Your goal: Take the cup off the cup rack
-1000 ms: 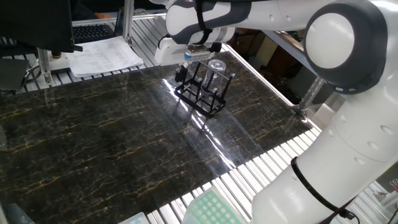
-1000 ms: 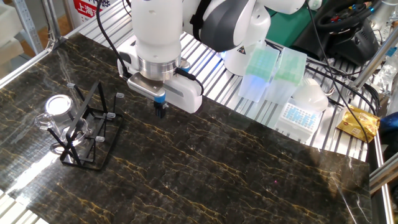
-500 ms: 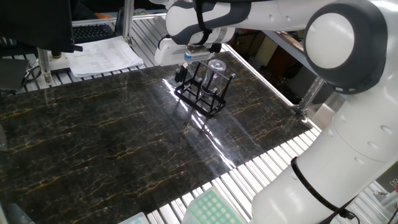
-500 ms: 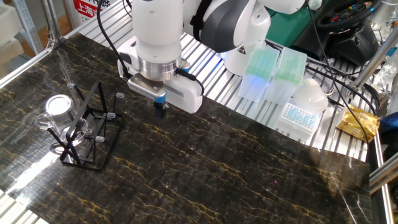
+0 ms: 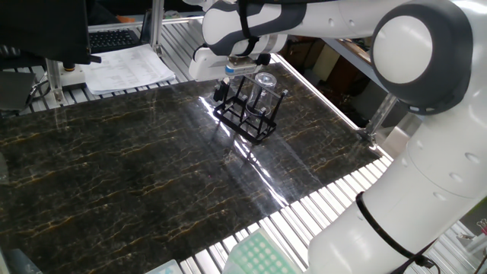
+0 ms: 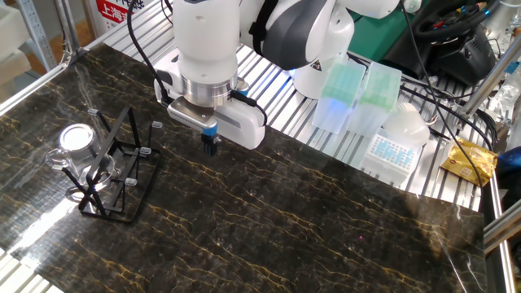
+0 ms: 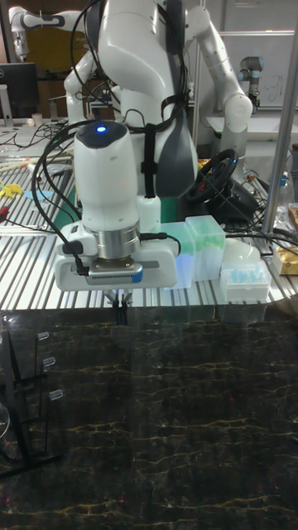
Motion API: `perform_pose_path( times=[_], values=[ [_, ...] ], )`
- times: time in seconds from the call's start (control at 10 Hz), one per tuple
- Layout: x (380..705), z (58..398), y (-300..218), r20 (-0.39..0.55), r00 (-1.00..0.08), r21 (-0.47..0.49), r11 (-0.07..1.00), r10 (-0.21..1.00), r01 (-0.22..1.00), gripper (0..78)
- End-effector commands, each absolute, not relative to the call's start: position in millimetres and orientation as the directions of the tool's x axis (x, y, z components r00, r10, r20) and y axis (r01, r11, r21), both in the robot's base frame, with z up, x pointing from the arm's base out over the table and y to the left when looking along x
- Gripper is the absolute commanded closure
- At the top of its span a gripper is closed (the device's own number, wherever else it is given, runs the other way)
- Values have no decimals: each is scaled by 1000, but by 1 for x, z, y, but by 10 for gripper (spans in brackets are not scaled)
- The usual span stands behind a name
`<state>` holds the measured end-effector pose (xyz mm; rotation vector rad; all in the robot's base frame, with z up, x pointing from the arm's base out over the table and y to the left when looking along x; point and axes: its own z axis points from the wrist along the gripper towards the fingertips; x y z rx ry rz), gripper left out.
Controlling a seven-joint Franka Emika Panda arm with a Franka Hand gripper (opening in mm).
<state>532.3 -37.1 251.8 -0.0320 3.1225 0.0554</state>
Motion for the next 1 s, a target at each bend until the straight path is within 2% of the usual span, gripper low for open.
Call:
perform_pose_path(
  times=[0.1,0.7,1.0],
  values=[
    [533,253,-37,-21,-1000,35,999,-22,-23,776],
    [533,252,-37,-21,-1000,31,999,-19,-20,776],
    [532,252,-40,-36,-999,-18,1000,19,20,776]
  ],
)
